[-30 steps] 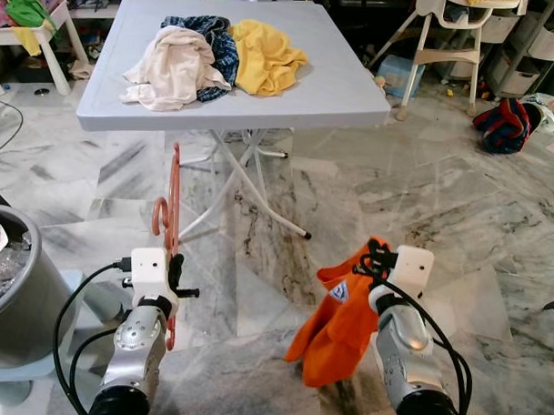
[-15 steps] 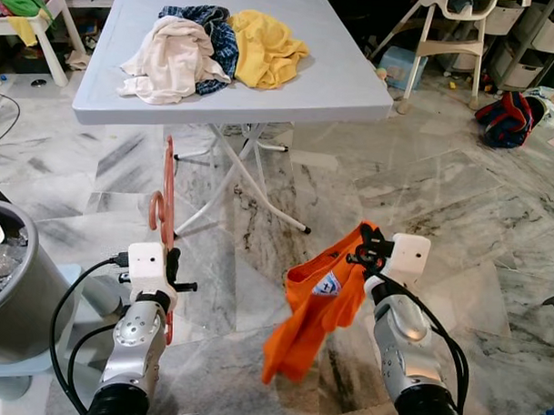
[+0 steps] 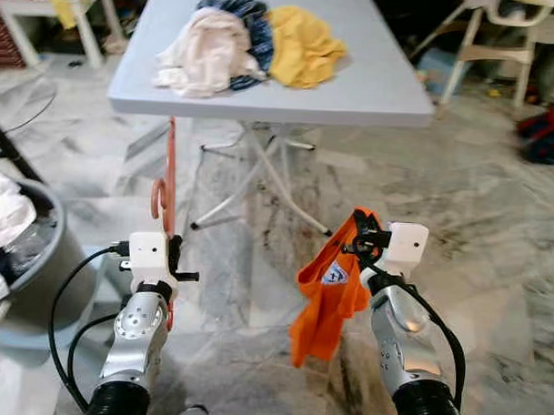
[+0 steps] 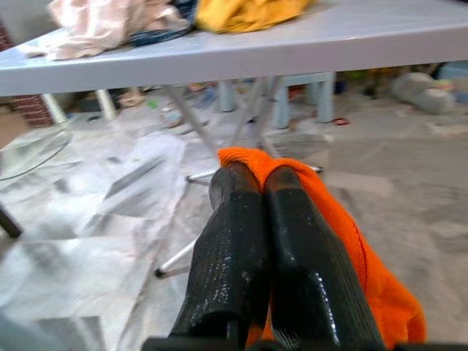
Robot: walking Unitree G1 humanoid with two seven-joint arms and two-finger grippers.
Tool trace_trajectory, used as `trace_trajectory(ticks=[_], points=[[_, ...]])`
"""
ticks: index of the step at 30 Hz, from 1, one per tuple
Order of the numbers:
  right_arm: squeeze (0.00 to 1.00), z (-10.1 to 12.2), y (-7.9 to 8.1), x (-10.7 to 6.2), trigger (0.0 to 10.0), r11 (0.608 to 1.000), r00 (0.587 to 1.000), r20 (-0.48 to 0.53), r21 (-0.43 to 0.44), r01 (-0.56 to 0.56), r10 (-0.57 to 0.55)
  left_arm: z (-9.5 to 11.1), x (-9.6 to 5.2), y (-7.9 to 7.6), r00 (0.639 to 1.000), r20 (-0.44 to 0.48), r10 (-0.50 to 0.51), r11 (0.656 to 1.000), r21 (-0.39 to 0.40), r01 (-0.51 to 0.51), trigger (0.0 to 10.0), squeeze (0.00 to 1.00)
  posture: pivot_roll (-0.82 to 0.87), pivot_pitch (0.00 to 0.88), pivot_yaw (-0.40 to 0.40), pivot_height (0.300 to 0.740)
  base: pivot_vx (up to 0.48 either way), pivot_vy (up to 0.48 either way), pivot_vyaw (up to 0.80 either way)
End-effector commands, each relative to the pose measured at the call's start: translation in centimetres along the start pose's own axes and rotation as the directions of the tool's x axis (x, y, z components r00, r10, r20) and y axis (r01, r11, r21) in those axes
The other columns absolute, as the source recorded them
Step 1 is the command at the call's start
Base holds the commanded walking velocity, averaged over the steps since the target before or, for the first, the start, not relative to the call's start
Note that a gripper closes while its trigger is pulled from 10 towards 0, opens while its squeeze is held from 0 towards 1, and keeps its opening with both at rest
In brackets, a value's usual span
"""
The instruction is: Hang hanger
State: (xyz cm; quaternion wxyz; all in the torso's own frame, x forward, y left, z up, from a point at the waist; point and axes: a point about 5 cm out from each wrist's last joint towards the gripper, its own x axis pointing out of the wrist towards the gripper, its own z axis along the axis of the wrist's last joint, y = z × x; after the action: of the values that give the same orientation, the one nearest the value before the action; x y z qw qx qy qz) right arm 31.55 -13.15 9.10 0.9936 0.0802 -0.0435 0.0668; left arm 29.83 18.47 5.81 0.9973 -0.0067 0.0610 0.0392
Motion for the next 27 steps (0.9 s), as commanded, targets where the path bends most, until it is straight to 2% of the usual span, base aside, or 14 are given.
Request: trace_trajectory(ticks=[1, 6, 17, 27], points=[[0.00, 0.9, -0.2, 0.1, 10.0, 1.000, 0.999, 0.033, -0.008, 0.001, -0.001, 0.1, -0.1, -0.1, 1.000, 0.003, 0.000, 1.000, -0.002, 0.001, 10.0, 0.00, 0.13, 0.148, -0.055, 0.740, 0.255, 0.000, 0.51], [0.00, 1.2, -0.3, 0.3, 10.0, 1.000, 0.999, 0.038, -0.008, 0.006, -0.006, 0.2, -0.1, -0.2, 1.000, -0.002, -0.003, 1.000, -0.001, 0.003, 10.0, 0.00, 0.13, 0.152, -0.055, 0.740, 0.258, 0.000, 0.44], [0.00, 1.8, -0.1, 0.5, 10.0, 1.000, 0.998, 0.063, -0.001, -0.011, 0.011, 0.4, -0.2, -0.4, 1.000, 0.002, -0.005, 1.000, -0.016, 0.005, 10.0, 0.00, 0.13, 0.163, -0.066, 0.740, 0.281, 0.000, 0.00], [0.00, 2.4, 0.6, 0.4, 10.0, 0.999, 0.995, 0.084, 0.009, -0.052, 0.051, 1.7, -0.8, -0.5, 0.999, 0.040, -0.006, 1.000, -0.027, 0.007, 10.0, 0.00, 0.15, 0.185, -0.072, 0.740, 0.306, 0.000, 0.00]])
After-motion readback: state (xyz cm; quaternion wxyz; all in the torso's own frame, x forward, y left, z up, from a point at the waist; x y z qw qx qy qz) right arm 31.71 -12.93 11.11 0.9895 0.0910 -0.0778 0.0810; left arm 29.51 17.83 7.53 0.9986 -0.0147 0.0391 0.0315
